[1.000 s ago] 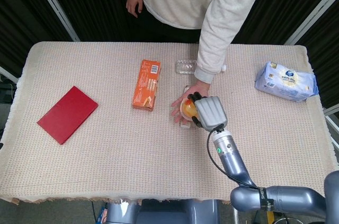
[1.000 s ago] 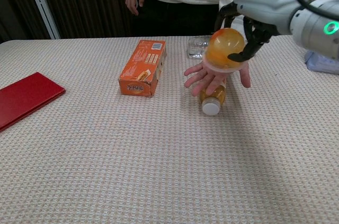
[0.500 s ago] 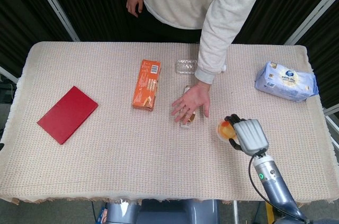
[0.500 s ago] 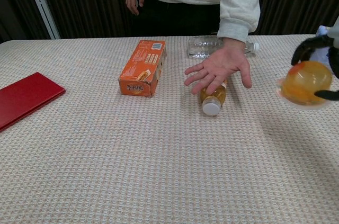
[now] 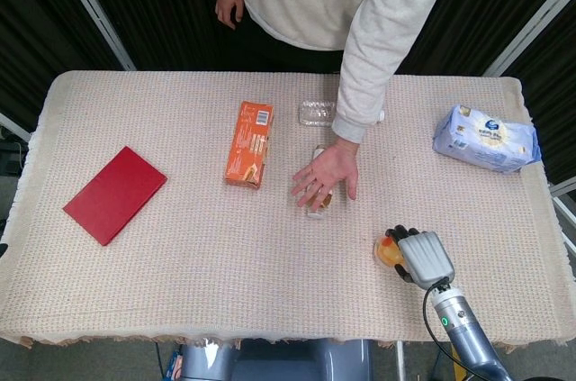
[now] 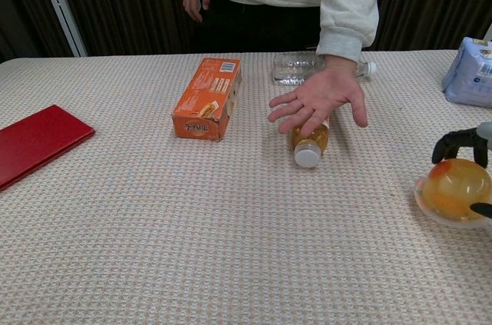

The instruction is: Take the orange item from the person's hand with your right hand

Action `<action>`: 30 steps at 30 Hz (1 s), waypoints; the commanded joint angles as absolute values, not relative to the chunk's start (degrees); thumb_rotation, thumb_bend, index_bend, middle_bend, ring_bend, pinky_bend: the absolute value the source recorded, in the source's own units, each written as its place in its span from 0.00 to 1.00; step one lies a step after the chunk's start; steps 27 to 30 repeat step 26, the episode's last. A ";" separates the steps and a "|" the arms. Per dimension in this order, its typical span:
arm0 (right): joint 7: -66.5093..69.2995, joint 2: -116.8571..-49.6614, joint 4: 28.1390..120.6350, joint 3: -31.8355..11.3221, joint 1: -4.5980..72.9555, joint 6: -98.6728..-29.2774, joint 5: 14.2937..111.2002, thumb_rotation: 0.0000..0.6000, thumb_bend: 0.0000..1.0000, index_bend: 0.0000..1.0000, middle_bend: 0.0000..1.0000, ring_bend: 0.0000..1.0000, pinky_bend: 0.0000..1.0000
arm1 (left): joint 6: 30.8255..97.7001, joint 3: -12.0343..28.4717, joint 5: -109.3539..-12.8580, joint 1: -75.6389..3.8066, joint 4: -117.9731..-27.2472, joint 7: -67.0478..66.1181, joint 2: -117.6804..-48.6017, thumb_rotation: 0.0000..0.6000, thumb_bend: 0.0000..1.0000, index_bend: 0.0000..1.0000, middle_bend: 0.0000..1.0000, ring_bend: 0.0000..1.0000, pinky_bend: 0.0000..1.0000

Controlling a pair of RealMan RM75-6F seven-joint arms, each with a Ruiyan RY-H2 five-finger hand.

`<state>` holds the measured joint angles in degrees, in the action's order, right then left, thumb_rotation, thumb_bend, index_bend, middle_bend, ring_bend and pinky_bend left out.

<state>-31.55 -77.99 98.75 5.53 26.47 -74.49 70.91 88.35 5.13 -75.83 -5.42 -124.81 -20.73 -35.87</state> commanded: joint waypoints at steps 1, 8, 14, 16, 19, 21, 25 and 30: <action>-31.44 -79.22 97.68 4.96 25.49 -75.85 72.68 1.00 0.21 0.33 0.18 0.09 0.29 | 88.40 5.17 -75.79 -5.40 -124.77 -20.61 -35.84 1.00 0.15 0.02 0.00 0.00 0.00; -35.06 -76.54 101.88 4.07 24.63 -76.08 70.02 1.00 0.15 0.13 0.00 0.00 0.00 | 88.62 5.16 -76.07 -5.29 -124.77 -20.45 -35.79 1.00 0.15 0.01 0.00 0.00 0.00; -35.39 -73.62 104.00 3.31 23.38 -78.22 69.74 1.00 0.14 0.11 0.00 0.00 0.00 | 88.92 5.19 -76.08 -5.13 -124.77 -20.26 -35.75 1.00 0.15 0.01 0.00 0.00 0.00; -34.83 -71.96 103.81 3.39 22.56 -79.92 71.41 1.00 0.14 0.11 0.00 0.00 0.00 | 89.02 5.24 -76.01 -5.08 -124.71 -20.05 -35.70 1.00 0.15 0.01 0.00 0.00 0.00; -33.99 -70.33 100.97 3.81 20.92 -84.12 76.17 1.00 0.14 0.11 0.00 0.00 0.00 | 89.03 5.33 -76.03 -5.13 -124.51 -19.85 -35.71 1.00 0.15 0.01 0.00 0.00 0.00; -32.15 -70.27 98.23 4.09 19.95 -86.51 79.61 1.00 0.14 0.11 0.00 0.00 0.00 | 88.93 5.41 -76.10 -5.26 -124.32 -19.81 -35.80 1.00 0.15 0.01 0.00 0.00 0.00; -27.69 -70.93 95.19 3.54 18.89 -88.27 82.45 1.00 0.14 0.11 0.00 0.00 0.00 | 89.02 5.30 -76.42 -5.18 -124.30 -19.92 -35.95 1.00 0.15 0.01 0.00 0.00 0.00; -27.15 -71.02 95.03 3.38 18.77 -88.11 82.69 1.00 0.14 0.11 0.00 0.00 0.00 | 89.18 5.30 -76.54 -5.11 -124.29 -19.90 -35.96 1.00 0.15 0.01 0.00 0.00 0.00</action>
